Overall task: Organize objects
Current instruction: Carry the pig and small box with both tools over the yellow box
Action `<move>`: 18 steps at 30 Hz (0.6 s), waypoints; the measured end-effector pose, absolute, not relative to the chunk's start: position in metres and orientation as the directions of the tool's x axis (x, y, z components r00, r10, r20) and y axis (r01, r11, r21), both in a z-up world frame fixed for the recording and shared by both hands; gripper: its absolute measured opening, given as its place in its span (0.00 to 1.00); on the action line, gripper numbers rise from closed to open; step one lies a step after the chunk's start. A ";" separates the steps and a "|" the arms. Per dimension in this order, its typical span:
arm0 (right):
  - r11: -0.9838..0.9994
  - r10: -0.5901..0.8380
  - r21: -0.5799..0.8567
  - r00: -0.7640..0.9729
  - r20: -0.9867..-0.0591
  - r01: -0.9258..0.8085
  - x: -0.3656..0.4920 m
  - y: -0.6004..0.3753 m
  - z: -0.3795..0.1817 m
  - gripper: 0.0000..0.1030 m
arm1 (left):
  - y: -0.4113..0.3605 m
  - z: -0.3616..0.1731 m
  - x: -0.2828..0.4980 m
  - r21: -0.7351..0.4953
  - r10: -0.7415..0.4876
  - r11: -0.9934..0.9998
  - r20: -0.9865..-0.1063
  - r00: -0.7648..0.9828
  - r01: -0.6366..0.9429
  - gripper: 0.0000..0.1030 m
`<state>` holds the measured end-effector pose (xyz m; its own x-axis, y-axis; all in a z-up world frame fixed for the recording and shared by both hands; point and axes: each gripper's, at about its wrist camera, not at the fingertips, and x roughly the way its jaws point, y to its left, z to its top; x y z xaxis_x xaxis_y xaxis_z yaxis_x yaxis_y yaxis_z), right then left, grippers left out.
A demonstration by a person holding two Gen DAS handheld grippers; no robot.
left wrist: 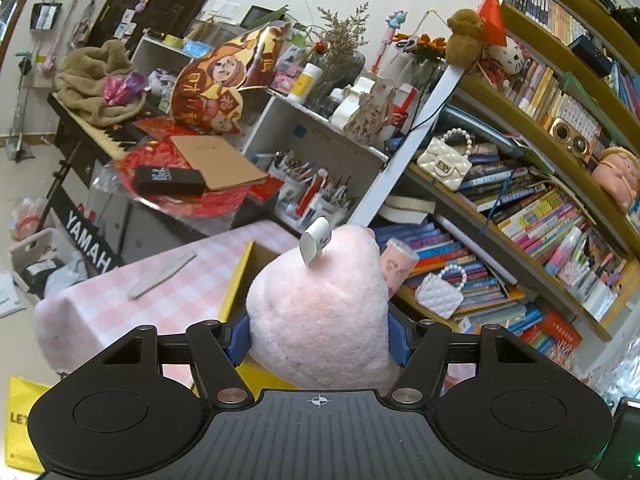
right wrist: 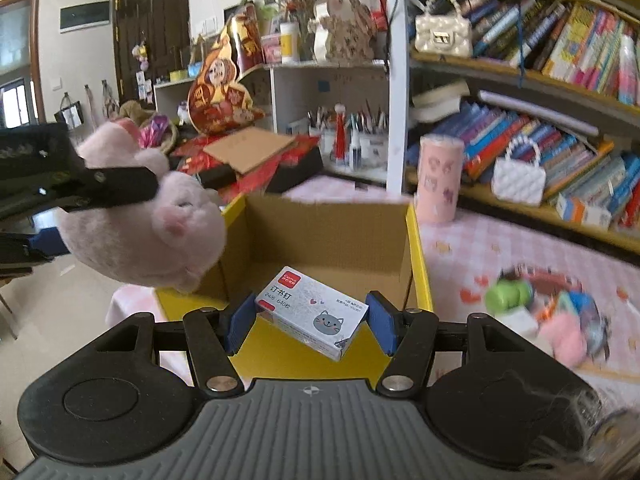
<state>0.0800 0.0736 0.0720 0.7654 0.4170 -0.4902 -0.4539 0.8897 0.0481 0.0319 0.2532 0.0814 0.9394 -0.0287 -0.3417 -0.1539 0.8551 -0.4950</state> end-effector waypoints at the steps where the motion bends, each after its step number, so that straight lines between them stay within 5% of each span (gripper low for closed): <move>1: 0.888 0.421 0.045 0.767 -0.485 -0.458 0.089 0.075 0.074 0.56 | 0.253 0.082 0.040 -0.493 -0.027 0.856 -0.340 0.940 -0.154 0.63; 9: 0.867 0.407 -0.030 0.740 -0.536 -0.498 0.174 0.093 0.056 0.56 | 0.254 0.078 0.110 -0.472 0.004 0.862 -0.362 0.932 -0.187 0.63; 18: 0.762 0.387 -0.137 0.614 -0.688 -0.633 0.231 0.129 0.015 0.56 | 0.249 0.041 0.172 -0.381 0.041 0.888 -0.490 0.871 -0.257 0.64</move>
<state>0.2315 0.1292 0.0146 0.6142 0.3874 -0.6875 -0.6334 0.7617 -0.1367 0.1718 0.2486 0.0412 0.8708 0.0413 -0.4899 -0.2567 0.8881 -0.3814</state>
